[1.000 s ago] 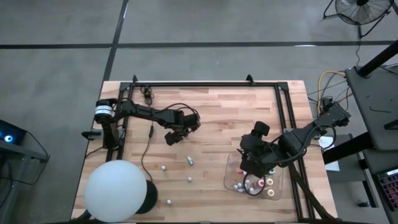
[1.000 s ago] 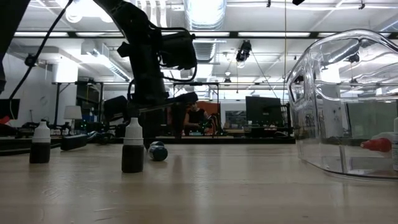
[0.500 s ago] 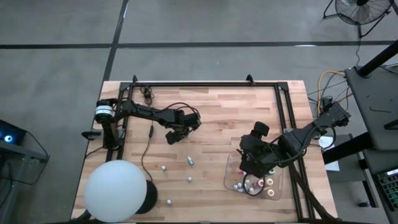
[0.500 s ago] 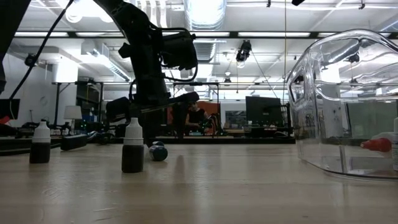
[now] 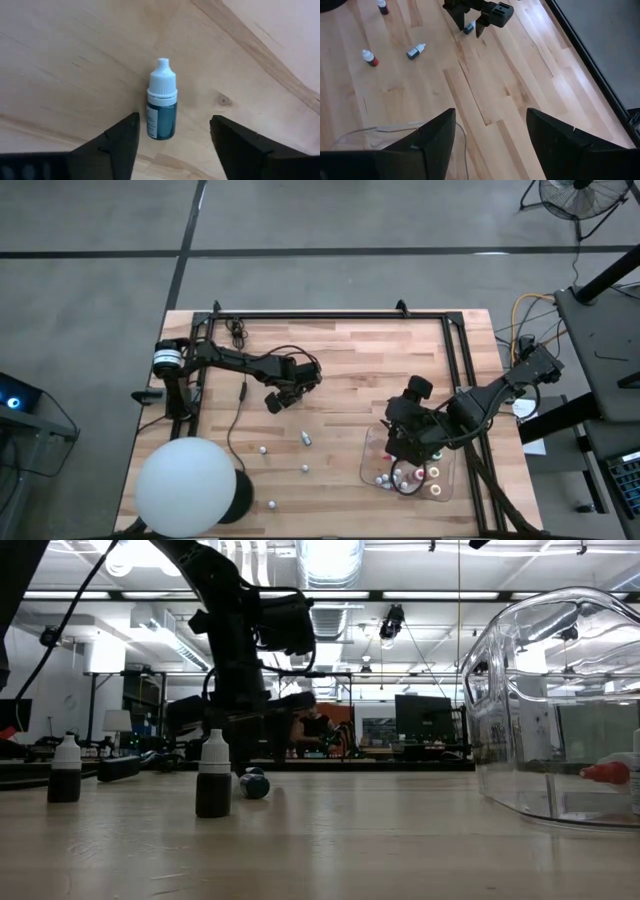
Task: Pick & Place food coloring
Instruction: Put the black food color into the transparent bin
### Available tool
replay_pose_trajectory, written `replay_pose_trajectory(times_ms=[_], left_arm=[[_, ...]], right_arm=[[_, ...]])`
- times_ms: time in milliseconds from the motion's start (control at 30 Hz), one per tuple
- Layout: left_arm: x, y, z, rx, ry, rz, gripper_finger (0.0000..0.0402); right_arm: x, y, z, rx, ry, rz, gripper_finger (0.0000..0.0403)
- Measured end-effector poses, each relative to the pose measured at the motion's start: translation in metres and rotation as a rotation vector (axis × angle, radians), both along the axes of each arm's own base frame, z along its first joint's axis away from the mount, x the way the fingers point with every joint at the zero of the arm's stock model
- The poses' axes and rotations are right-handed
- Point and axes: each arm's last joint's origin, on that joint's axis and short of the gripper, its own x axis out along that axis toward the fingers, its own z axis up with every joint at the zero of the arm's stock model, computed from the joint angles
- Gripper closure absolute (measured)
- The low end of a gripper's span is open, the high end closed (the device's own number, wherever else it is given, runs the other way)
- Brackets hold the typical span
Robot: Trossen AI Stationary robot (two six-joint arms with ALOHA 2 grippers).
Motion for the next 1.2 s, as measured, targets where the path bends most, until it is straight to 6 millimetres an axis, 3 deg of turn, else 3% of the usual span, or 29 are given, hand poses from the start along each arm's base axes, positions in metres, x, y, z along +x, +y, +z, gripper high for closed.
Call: replay_pose_trajectory(times_ms=[733, 967, 1200], left_arm=[[-0.002, -0.001, -0.002, -0.013, 0.018, -0.028, 0.0356], [0.003, 0.001, 0.003, 0.093, 0.016, -0.195, 0.0372], [0.017, 0.003, 0.023, 0.234, -0.016, -0.508, 0.0374]], right_arm=[[0.001, 0.001, 0.001, 0.007, -0.013, 0.002, 0.0175], [0.001, 0.001, 0.001, -0.003, -0.005, 0.017, 0.0176], [-0.001, 0.000, 0.003, -0.006, 0.033, 0.084, 0.0177]])
